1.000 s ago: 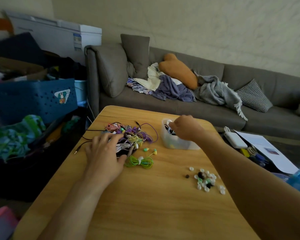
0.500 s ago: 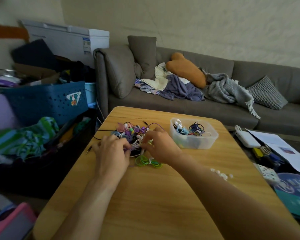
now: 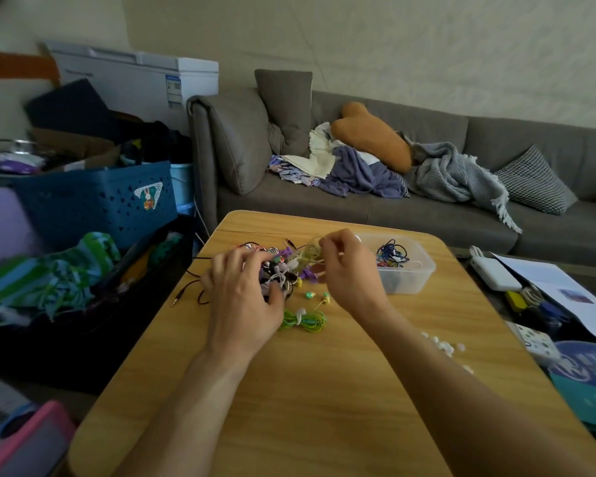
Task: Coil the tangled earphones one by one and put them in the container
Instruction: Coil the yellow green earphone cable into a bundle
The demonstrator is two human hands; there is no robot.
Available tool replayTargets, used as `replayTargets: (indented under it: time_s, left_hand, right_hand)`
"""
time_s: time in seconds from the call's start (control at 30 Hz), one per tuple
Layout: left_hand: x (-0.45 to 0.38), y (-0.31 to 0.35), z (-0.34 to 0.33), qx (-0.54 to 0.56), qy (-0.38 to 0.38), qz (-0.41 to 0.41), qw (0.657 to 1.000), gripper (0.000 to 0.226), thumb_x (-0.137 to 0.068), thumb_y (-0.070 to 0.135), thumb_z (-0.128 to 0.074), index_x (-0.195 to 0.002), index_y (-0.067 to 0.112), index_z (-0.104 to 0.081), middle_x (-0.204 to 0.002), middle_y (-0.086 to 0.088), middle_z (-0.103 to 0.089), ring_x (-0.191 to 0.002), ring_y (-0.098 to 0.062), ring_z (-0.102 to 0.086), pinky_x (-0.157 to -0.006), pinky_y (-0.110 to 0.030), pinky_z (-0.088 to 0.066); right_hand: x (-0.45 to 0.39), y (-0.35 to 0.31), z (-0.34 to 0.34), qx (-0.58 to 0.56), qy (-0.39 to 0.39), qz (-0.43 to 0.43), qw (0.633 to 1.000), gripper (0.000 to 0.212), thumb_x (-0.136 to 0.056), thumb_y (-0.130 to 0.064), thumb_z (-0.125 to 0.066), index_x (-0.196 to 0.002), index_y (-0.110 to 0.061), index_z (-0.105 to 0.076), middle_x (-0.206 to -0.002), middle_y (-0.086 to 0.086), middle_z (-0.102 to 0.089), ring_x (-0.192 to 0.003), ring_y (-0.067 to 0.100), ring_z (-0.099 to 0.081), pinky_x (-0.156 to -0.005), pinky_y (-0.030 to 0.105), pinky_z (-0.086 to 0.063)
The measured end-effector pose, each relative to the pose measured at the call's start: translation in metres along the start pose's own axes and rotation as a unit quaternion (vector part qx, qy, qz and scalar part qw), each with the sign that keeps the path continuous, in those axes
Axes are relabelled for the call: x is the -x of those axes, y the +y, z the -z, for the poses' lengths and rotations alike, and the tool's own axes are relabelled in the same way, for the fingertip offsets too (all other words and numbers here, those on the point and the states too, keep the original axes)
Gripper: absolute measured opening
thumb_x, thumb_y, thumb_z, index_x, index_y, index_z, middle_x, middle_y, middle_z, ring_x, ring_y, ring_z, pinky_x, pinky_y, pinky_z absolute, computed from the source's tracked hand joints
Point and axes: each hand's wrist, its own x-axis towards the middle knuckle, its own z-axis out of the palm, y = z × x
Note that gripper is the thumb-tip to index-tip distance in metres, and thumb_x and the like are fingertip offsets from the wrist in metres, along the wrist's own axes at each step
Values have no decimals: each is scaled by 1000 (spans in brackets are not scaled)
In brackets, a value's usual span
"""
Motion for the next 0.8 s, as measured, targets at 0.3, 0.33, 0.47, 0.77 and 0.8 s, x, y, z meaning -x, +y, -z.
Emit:
replayTargets:
  time_s: [0.3, 0.33, 0.47, 0.77, 0.8]
  left_hand:
    - [14, 45, 10, 268, -77, -30, 960, 58, -80, 37, -76, -130, 22, -50, -116, 16, -48, -110, 3, -46, -93, -11, -38]
    - [16, 49, 12, 281, -92, -25, 955, 57, -80, 37, -76, -129, 24, -51, -116, 18, -51, -107, 7, -49, -89, -7, -38]
    - [25, 61, 13, 339, -162, 1, 927, 29, -84, 35, -73, -110, 24, -65, -98, 18, -69, -93, 4, -62, -79, -16, -49]
    - [35, 68, 9, 445, -298, 200, 820, 12, -94, 16, -61, -93, 6, -67, -77, -10, -66, -54, -21, -54, -43, -28, -39]
    - [36, 68, 9, 448, -323, 220, 804, 15, -95, 17, -60, -90, 4, -66, -78, -11, -66, -53, -20, -53, -42, -26, -36]
  right_hand:
    - [37, -25, 46, -287, -13, -90, 953, 18, -104, -15, -48, -99, -3, -61, -77, 5, -71, -66, 19, -69, -56, 30, -55]
    - [41, -26, 51, -319, -16, -113, 941, 19, -103, -14, -49, -100, 0, -61, -77, 6, -71, -66, 19, -68, -57, 30, -55]
    - [61, -17, 66, -388, -19, -212, 897, 22, -100, -11, -49, -102, 3, -66, -82, 13, -69, -69, 21, -65, -64, 34, -53]
    - [105, 25, 75, -197, 15, -126, 972, 46, -74, -2, -50, -110, -26, -66, -104, -1, -68, -93, 11, -64, -69, 23, -53]
    - [108, 27, 77, -183, -11, -87, 979, 53, -68, -4, -51, -112, -31, -65, -106, -5, -68, -96, 6, -63, -71, 23, -54]
